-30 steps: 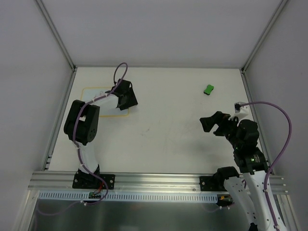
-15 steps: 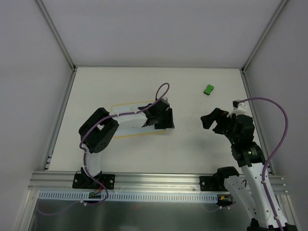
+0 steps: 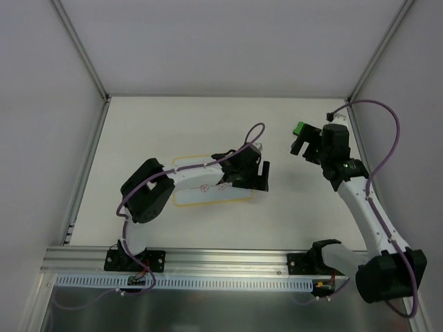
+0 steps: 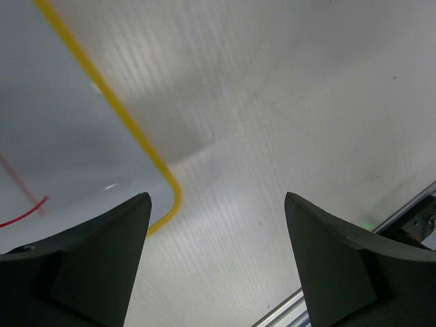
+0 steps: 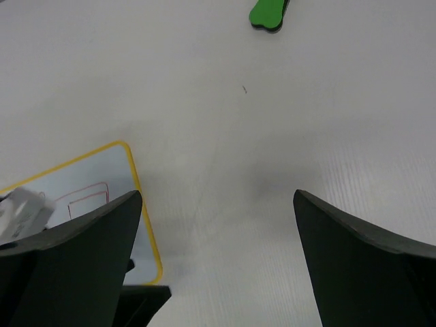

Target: Erase the whiteboard

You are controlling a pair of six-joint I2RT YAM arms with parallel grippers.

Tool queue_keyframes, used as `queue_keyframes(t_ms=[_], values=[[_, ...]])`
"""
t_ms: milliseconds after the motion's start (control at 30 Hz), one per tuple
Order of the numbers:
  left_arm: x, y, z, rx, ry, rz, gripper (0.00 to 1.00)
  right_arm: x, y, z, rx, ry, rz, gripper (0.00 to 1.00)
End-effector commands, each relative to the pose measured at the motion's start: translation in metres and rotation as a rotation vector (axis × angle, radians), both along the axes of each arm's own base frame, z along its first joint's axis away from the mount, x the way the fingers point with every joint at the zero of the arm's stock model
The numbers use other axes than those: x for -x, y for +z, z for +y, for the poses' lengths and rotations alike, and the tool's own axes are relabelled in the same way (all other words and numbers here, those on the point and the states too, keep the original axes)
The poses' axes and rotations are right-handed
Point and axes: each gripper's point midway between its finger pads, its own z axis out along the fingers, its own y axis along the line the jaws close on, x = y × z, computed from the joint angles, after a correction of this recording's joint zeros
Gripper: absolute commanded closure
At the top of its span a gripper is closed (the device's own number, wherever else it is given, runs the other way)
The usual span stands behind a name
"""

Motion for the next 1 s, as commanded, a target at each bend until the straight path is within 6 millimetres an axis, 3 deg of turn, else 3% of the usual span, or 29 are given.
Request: queue_keyframes(t_ms=[0,33,67,100,167,200,267,300,333,400,433,500,533,633,667,733,767,967], values=[[-0.038,0.068,0.037,0.064,0.116,-0.132,0.18,-0.045,0.012,-0.017,0.09,-0.089,-0.018,0.01],[-0.044,0.072,0.049,0.061,0.141,-0.139,0.16,-0.059,0.023,-0.02,0.096,-0.114,-0.032,0.01],[-0.059,0.074,0.07,0.051,0.192,-0.142,0.13,-0.074,0.001,-0.02,0.108,-0.121,0.034,0.02],[-0.061,0.079,0.086,0.049,0.215,-0.148,0.05,-0.083,-0.005,-0.024,0.109,-0.138,0.054,0.03],[-0.076,0.083,0.121,0.033,0.285,-0.151,0.01,-0.106,-0.005,-0.028,0.113,-0.177,0.059,0.05],[-0.075,0.089,0.136,0.03,0.298,-0.166,0.01,-0.118,-0.028,-0.032,0.127,-0.198,0.114,0.05],[-0.077,0.094,0.158,0.025,0.328,-0.165,0.01,-0.139,-0.028,-0.037,0.122,-0.243,0.113,0.08],[-0.077,0.1,0.175,0.032,0.353,-0.173,0.01,-0.148,-0.052,-0.041,0.132,-0.261,0.163,0.09],[-0.077,0.104,0.183,0.029,0.366,-0.183,0.01,-0.155,-0.058,-0.044,0.139,-0.284,0.17,0.11],[-0.071,0.107,0.199,0.013,0.372,-0.202,0.01,-0.176,-0.057,-0.046,0.136,-0.304,0.157,0.12],[-0.07,0.108,0.207,0.001,0.382,-0.211,0.01,-0.184,-0.078,-0.046,0.148,-0.307,0.196,0.12],[-0.062,0.105,0.217,-0.02,0.374,-0.211,0.01,-0.203,-0.077,-0.046,0.148,-0.319,0.177,0.14],[-0.061,0.104,0.222,-0.027,0.378,-0.21,0.01,-0.208,-0.095,-0.047,0.161,-0.322,0.207,0.15],[-0.052,0.098,0.233,-0.042,0.39,-0.196,0.01,-0.228,-0.097,-0.051,0.172,-0.346,0.19,0.21],[-0.05,0.095,0.235,-0.047,0.391,-0.19,0.01,-0.232,-0.113,-0.054,0.181,-0.355,0.216,0.23],[-0.044,0.09,0.239,-0.055,0.392,-0.178,0.01,-0.243,-0.113,-0.056,0.141,-0.371,0.203,0.26],[-0.042,0.088,0.24,-0.057,0.397,-0.172,0.01,-0.245,-0.125,-0.056,0.141,-0.374,0.221,0.28],[-0.03,0.069,0.245,-0.078,0.41,-0.125,0.01,-0.256,-0.139,-0.062,0.107,-0.408,0.23,0.29]])
